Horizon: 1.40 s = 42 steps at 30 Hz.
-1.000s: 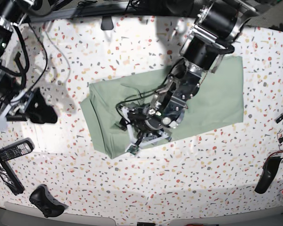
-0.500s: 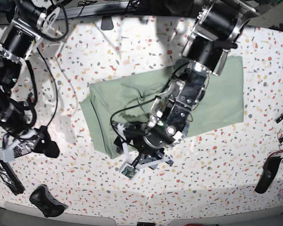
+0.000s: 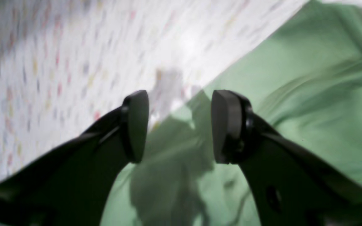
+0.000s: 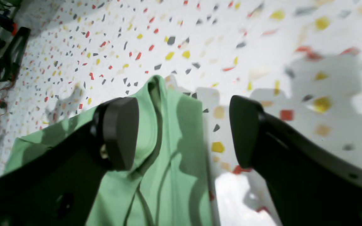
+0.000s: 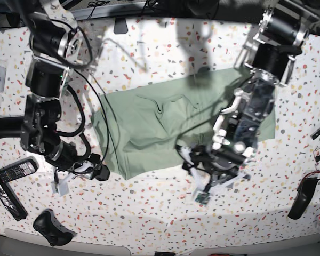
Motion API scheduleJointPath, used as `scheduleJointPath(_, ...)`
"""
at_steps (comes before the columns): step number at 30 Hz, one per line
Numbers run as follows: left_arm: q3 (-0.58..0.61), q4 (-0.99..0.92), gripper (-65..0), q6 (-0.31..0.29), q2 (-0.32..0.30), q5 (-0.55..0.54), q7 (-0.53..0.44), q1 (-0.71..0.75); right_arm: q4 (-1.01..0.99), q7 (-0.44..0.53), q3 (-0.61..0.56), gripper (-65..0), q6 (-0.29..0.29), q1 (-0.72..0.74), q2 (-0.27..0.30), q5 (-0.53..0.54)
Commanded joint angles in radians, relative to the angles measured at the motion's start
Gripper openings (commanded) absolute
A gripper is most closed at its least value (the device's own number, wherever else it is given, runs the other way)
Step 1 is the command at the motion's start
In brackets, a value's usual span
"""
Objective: Fold the T-shirt properly
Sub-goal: 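Grasp the folded shirt with both grippers and lift it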
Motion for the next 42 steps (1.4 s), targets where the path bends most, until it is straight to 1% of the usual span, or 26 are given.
scheduleJointPath(1,-0.003,0.043,-35.8,0.001,-0.01,0.007,-0.021,-0.013,-0.015,0.04,0.002,-21.6,0.009,0.034,0.008,0.02)
scheduleJointPath(3,-0.003,0.092,-35.8,0.001,-0.049,0.006,-0.03,0.016,-0.072,0.079,0.002,-21.6,0.009,0.033,0.009,0.02)
scheduleJointPath(6,-0.003,0.166,-35.8,0.001,-0.095,0.007,-0.033,0.067,-0.126,0.071,0.001,-21.6,0.009,0.033,0.007,0.021)
scheduleJointPath(9,-0.003,0.22,-35.8,0.002,-0.113,0.031,-0.041,0.124,-0.139,0.037,-0.002,-21.6,0.009,0.032,0.007,0.042)
scheduleJointPath(12,-0.003,0.243,-35.8,0.003,-0.113,0.097,-0.041,0.179,-0.139,-0.007,-0.002,-21.6,0.009,0.033,0.007,0.105)
scheduleJointPath(13,-0.003,0.245,-35.8,0.019,-0.113,0.123,-0.039,0.195,-0.139,-0.023,-0.002,-21.6,0.009,0.033,0.005,0.12)
scheduleJointPath(14,-0.003,0.244,-35.8,0.051,-0.113,0.148,-0.039,0.211,-0.139,-0.037,-0.002,-21.6,0.009,0.033,0.001,0.135)
scheduleJointPath(16,-0.003,0.244,-35.8,0.101,-0.113,0.21,-0.039,0.241,-0.139,-0.05,-0.002,-21.6,0.009,0.033,-0.013,0.136)
scheduleJointPath(18,-0.003,0.244,-35.8,0.138,-0.113,0.264,-0.039,0.269,-0.139,-0.056,-0.002,-21.6,0.009,0.032,-0.032,0.136)
scheduleJointPath(22,-0.003,0.244,-35.8,0.164,-0.113,0.346,-0.04,0.315,-0.139,-0.065,-0.002,-21.6,0.009,0.032,-0.075,0.136)
scheduleJointPath(24,-0.003,0.244,-35.8,0.192,-0.113,0.404,-0.037,0.335,-0.139,-0.078,-0.002,-21.6,0.009,0.029,-0.093,0.136)
scheduleJointPath(26,-0.003,0.244,-35.8,0.217,-0.113,0.447,-0.032,0.351,-0.139,-0.084,-0.002,-21.6,0.009,0.024,-0.103,0.136)
scheduleJointPath(28,-0.003,0.244,-35.8,0.219,-0.113,0.46,-0.032,0.367,-0.139,-0.086,-0.002,-22.1,0.009,0.019,-0.105,0.136)
scheduleJointPath(29,-0.003,0.244,-35.8,0.219,-0.113,0.458,-0.032,0.375,-0.139,-0.087,-0.002,-23.1,0.009,0.018,-0.103,0.136)
scheduleJointPath(30,-0.003,0.244,-35.8,0.219,-0.113,0.457,-0.032,0.384,-0.138,-0.094,-0.002,-25.9,0.009,0.016,-0.103,0.136)
scheduleJointPath(31,-0.003,0.244,-35.8,0.219,-0.113,0.457,-0.033,0.393,-0.138,-0.101,-0.002,-30.4,0.009,0.016,-0.101,0.136)
scheduleJointPath(32,-0.003,0.244,-35.8,0.219,-0.113,0.458,-0.036,0.402,-0.138,-0.108,-0.002,-36.6,0.009,0.015,-0.1,0.136)
scheduleJointPath(36,-0.003,0.244,-35.8,0.219,-0.113,0.457,-0.046,0.433,-0.138,-0.104,-0.002,-64.7,0.009,0.014,-0.1,0.137)
scheduleJointPath(39,-0.003,0.244,-35.8,0.219,-0.113,0.457,-0.055,0.443,-0.138,-0.077,-0.001,-65.0,0.009,0.014,-0.1,0.136)
scheduleJointPath(42,-0.003,0.244,-35.8,0.219,-0.113,0.457,-0.055,0.444,-0.134,-0.074,-0.001,-65.0,0.009,0.02,-0.099,0.136)
